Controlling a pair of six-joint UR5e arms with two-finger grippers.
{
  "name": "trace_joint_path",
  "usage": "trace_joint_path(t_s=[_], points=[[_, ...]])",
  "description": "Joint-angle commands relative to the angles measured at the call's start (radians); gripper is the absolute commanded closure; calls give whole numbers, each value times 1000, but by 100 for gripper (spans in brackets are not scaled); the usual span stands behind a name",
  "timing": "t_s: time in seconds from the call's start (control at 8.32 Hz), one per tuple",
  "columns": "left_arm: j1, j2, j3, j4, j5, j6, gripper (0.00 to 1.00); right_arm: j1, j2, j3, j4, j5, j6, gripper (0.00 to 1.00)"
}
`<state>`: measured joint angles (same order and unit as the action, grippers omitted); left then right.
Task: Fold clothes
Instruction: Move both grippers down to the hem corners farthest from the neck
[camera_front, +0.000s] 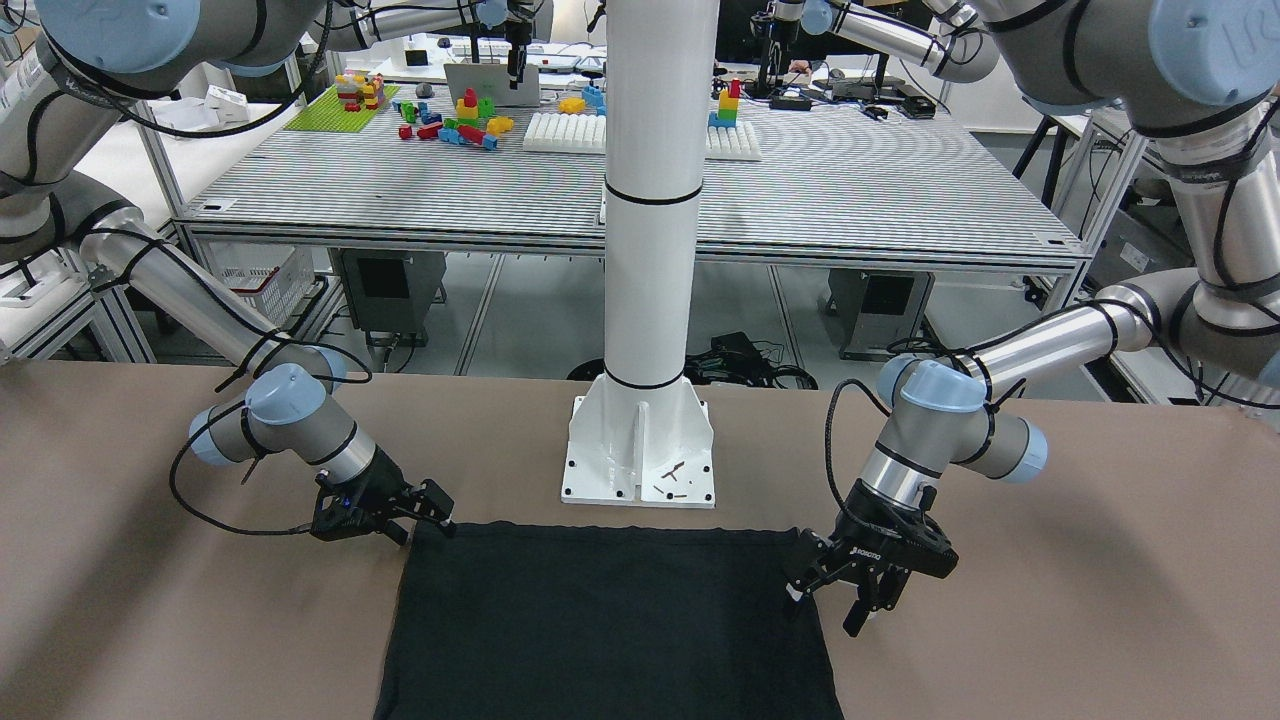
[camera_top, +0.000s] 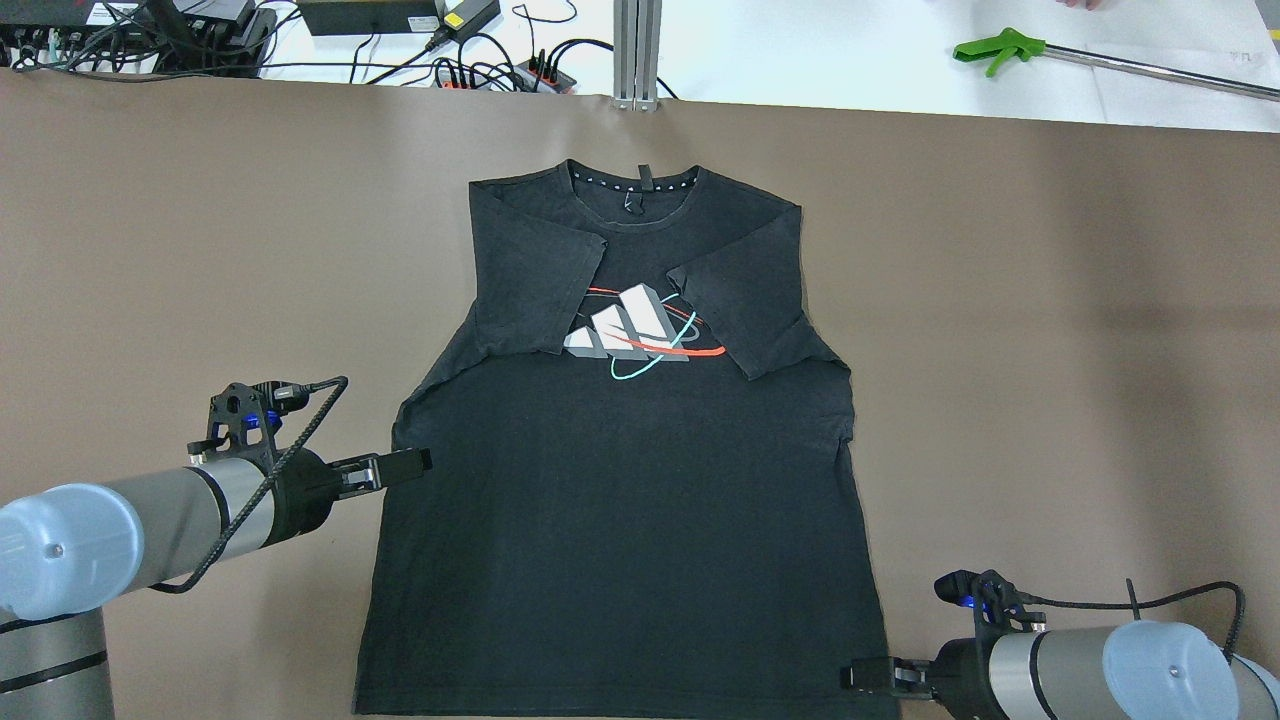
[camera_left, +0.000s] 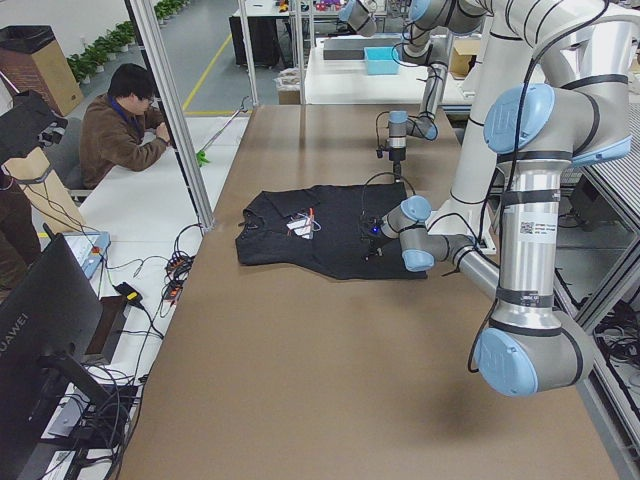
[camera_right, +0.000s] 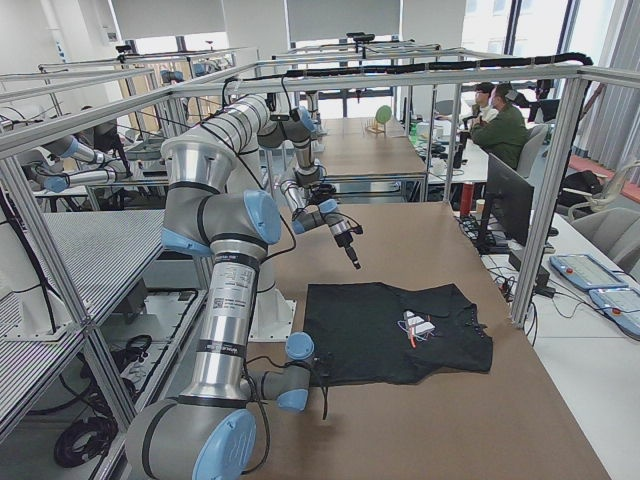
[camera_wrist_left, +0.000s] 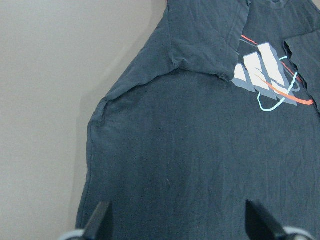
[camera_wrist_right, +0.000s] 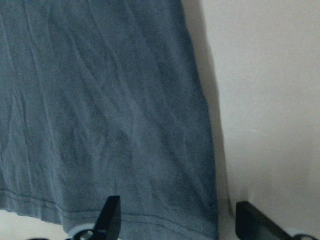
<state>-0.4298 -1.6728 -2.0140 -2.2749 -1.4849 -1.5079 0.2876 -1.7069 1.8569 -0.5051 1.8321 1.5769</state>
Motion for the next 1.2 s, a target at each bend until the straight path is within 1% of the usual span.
trace_joint_path(t_s=[0.0,0.48,0.72,0.96,1.08], points=[[0,-5,0,0,0,0,7,-7,1,-2,0,-31,2,100],[0,-1,-6,0,0,0,7,-5,13,7,8,-34,6,100],[8,10,-29,0,-3,-3,7,-4,16,31,22,-33,6,100],[63,22,-37,0,29,-55,7,4,9,33,69,-31,5,100],[113,22,-40,-2,76,-105,7,8,6,31,85,-31,5,100]])
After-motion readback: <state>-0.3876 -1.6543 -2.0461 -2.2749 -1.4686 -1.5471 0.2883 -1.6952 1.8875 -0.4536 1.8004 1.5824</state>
